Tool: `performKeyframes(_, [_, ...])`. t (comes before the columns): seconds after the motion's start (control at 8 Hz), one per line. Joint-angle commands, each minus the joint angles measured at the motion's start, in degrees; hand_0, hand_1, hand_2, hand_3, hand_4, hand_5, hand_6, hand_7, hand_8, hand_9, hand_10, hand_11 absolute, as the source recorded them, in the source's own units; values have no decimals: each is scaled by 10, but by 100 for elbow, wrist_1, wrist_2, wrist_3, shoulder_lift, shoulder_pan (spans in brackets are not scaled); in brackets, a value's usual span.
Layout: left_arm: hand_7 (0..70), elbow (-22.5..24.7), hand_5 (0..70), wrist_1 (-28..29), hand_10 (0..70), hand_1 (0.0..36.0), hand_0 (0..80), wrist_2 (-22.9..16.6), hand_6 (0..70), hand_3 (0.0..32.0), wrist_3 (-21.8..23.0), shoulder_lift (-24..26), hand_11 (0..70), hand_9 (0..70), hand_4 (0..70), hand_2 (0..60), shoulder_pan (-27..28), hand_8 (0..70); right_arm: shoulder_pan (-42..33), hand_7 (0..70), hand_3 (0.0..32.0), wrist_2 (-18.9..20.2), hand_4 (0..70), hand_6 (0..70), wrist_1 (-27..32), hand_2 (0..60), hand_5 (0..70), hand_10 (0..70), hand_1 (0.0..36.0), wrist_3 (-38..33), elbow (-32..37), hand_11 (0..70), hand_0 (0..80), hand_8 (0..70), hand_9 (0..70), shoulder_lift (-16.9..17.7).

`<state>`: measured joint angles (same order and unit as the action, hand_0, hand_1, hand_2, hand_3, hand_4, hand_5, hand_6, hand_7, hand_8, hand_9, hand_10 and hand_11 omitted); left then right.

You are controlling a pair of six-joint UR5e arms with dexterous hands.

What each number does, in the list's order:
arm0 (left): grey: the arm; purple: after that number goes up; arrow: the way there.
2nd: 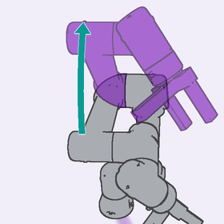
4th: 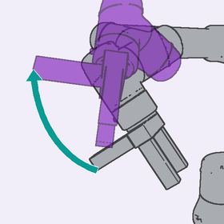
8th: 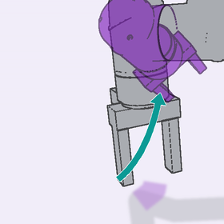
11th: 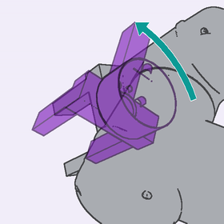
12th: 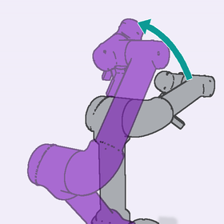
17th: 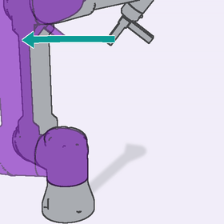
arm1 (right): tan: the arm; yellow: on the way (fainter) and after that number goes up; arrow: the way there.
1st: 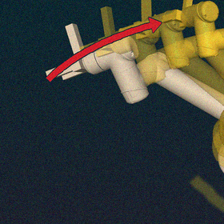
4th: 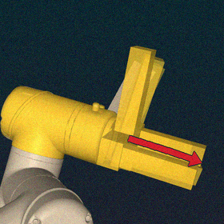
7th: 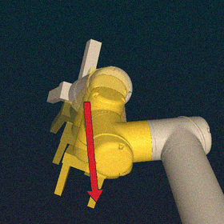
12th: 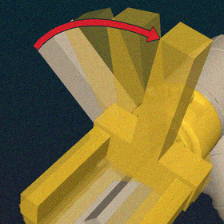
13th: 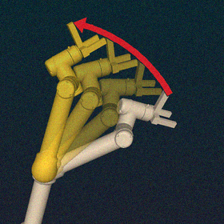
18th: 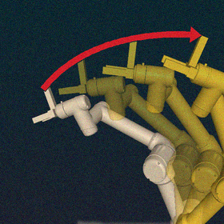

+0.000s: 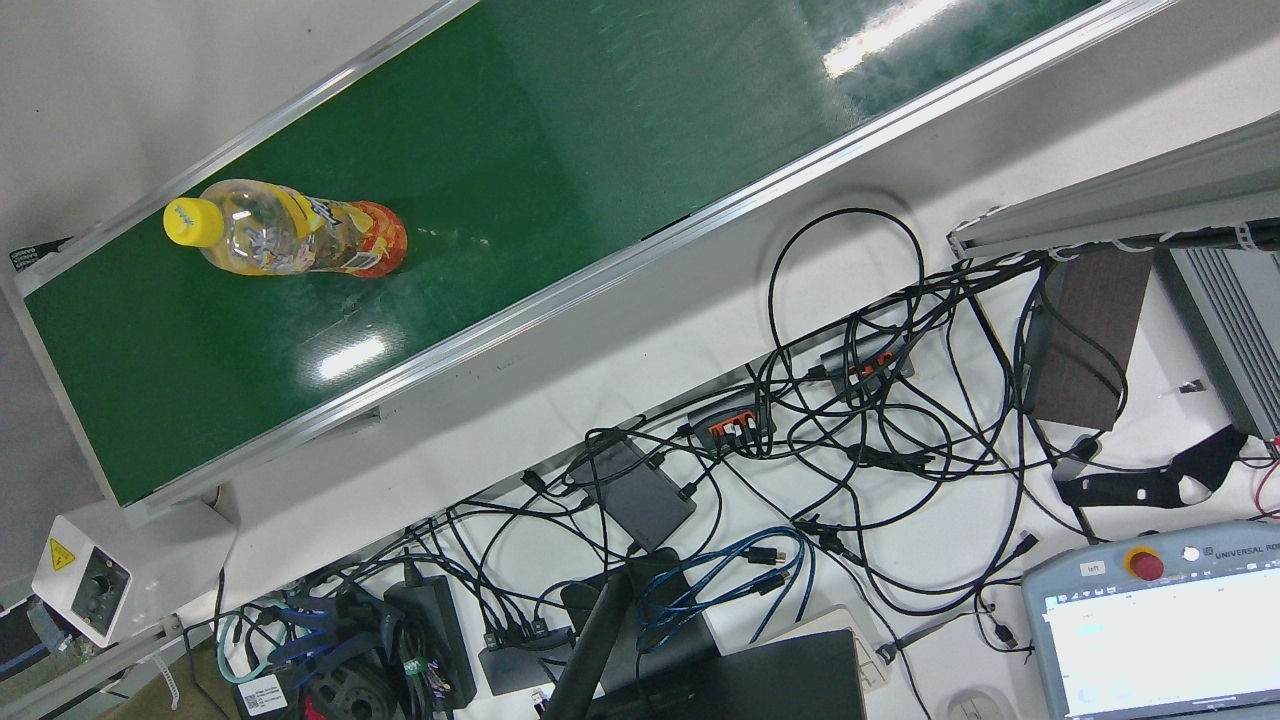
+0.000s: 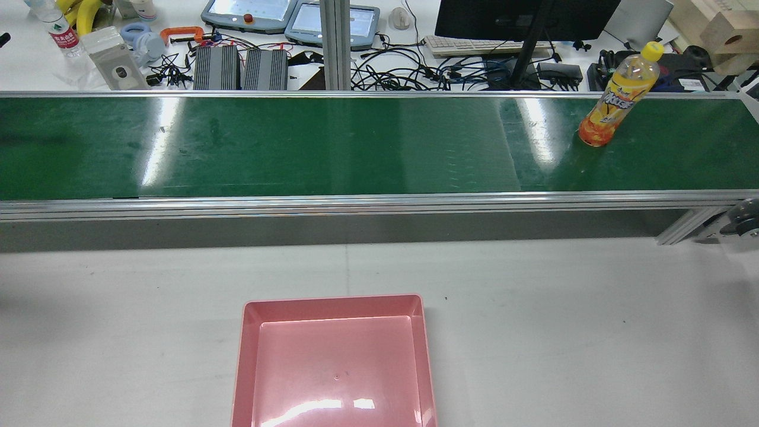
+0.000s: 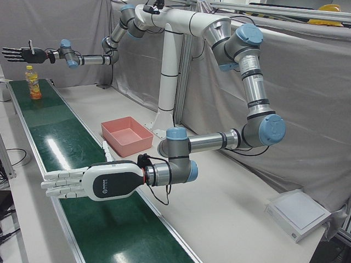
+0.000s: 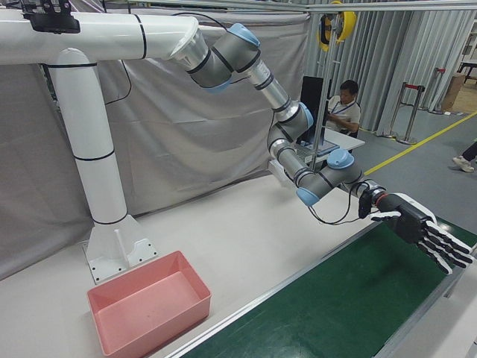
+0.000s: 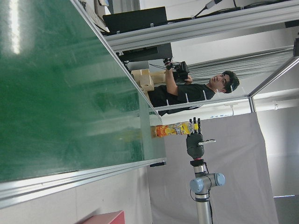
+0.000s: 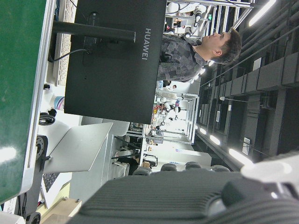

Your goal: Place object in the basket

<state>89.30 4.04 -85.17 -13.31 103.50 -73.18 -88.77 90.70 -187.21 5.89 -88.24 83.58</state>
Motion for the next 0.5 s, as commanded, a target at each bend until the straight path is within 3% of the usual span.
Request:
performKeyframes(0.0, [0,-27,47,0,53,137,479,0,0,0,13,12,95,0,4,20,-12,0,0,0,0,0,0,0,0,0,0,0,0,0,0,0,0,0,0,0])
performKeyframes(0.38, [0,-27,50,-9,57,134,480,-9,0,0,13,4,100,0,8,14,-12,0,-9,0,0,0,0,0,0,0,0,0,0,0,0,0,0,0,0,0])
